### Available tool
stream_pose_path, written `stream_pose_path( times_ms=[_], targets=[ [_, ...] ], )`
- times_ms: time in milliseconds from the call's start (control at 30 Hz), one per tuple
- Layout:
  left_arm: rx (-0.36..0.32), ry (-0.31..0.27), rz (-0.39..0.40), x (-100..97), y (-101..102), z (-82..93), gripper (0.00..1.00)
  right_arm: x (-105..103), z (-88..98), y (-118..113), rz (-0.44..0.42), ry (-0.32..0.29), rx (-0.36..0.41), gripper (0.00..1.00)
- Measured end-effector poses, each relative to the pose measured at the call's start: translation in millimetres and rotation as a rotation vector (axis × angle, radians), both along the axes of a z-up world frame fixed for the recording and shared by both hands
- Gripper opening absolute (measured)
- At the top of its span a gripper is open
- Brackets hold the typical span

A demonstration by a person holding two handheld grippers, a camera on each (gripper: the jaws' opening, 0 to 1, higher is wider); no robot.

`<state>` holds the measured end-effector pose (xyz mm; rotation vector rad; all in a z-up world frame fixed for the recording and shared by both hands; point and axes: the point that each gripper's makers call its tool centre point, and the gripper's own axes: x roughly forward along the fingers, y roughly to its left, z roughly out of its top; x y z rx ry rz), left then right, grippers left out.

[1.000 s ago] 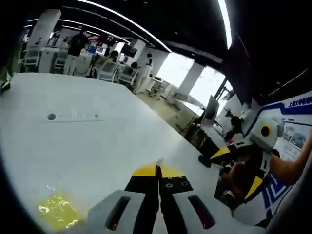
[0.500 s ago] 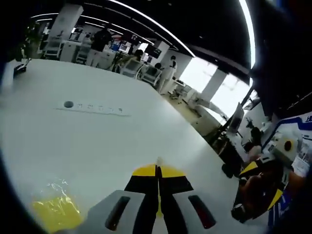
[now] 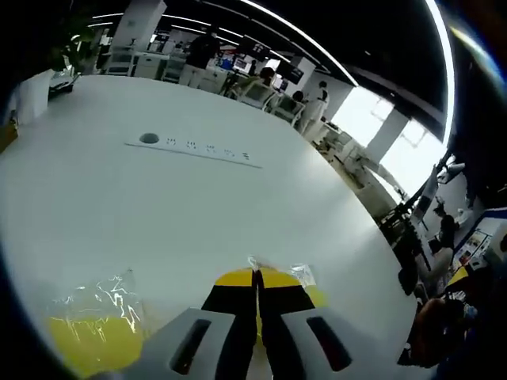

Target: Compare the silicone blocks by pressing each to a similar depth, holding the contact briefly, and releasing to observe deformation and rebound differences across the visible hardness samples.

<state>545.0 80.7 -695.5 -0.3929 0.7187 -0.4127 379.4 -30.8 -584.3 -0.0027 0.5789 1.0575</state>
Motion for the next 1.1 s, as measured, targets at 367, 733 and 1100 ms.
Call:
stream_pose_path(
  times_ms=[367, 733, 1100],
  targets=[
    [0.046, 0.036, -0.015, -0.9, -5, -24.1, 0.0, 0, -0.2, 6, 0.008, 0.006, 0.006, 0.54],
    [0.153, -0.003, -0.085, -4.6, 2, -26.9, 0.07, 0, -1.4, 7, 0.002, 0.01, 0.009, 0.53],
    [0.226, -0.114, -0.13, -11.0, 14, 12.0, 0.28, -13, 11.9, 15, -0.005, -0.007, 0.005, 0.53]
  ],
)
